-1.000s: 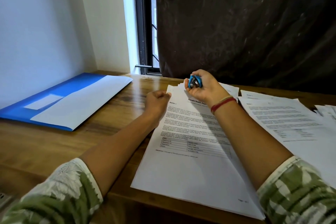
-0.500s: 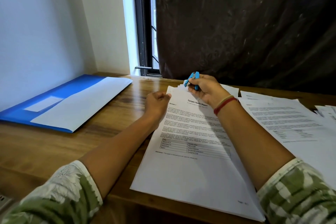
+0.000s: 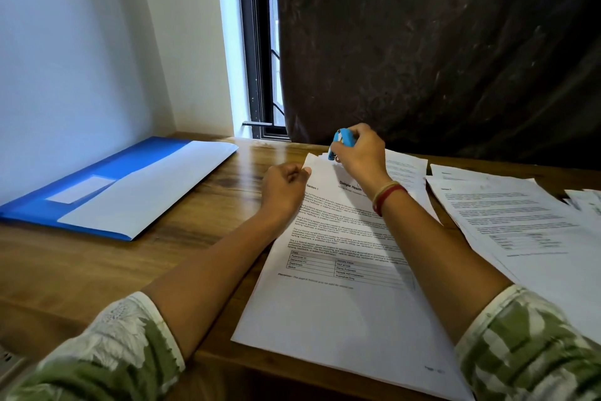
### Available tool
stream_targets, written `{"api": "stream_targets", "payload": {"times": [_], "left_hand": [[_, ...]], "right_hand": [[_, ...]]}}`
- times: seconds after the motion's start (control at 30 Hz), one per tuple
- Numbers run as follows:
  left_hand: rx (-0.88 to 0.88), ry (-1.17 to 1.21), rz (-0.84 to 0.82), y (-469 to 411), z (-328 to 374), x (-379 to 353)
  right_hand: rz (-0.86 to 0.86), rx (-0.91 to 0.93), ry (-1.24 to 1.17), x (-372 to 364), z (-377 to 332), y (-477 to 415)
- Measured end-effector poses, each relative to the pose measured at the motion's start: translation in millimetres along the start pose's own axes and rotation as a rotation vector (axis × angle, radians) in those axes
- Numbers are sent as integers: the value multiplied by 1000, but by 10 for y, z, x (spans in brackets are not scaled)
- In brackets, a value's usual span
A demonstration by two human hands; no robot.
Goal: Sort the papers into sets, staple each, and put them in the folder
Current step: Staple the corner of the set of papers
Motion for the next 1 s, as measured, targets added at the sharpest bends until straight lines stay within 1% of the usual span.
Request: {"api": "stream_targets", "payload": {"times": [0.13, 0.2, 0.27, 0.33, 0.43, 0.5, 0.63, 0.77, 0.83, 0.9, 1.0], "left_hand": [[-67, -29, 8, -2, 36, 9], [-71, -31, 13, -7, 30, 19], [-67, -21, 7, -16, 19, 15], [-56, 1, -8, -20, 5, 0], [-46, 41, -20, -8, 1, -10], [-42, 71, -28, -11, -12, -13], [-21, 101, -30, -42, -99, -15], [-5, 102, -51, -48, -120, -48], [9, 122, -67, -51, -138, -60], [23, 165, -87, -62, -162, -70], [24, 207, -125, -79, -168, -100]], "right_hand": [[-43, 103, 77, -120, -74, 63], [-53, 132, 133, -159, -98, 76], [-106, 143, 175, -229, -100, 86], [-170, 140, 140, -297, -79, 95], [-238, 164, 19, -344, -93, 143], [-283, 197, 24, -385, -111, 170], [-417, 118, 82, -464, -94, 186], [-601, 6, 26, -465, -99, 243], [-670, -2, 80, -456, -57, 234], [-701, 12, 102, -427, -2, 190], [-696, -11, 17, -339, 55, 144]]}}
Point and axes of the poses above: each hand's wrist, its own y-axis away from the middle knuckle, its own x-axis out of the back of the hand, z = x × y, the point moved 8 cm from there along -y, towards the middle knuckle, and after that the axes turned 6 degrees about -x, right-handed, at the moved point
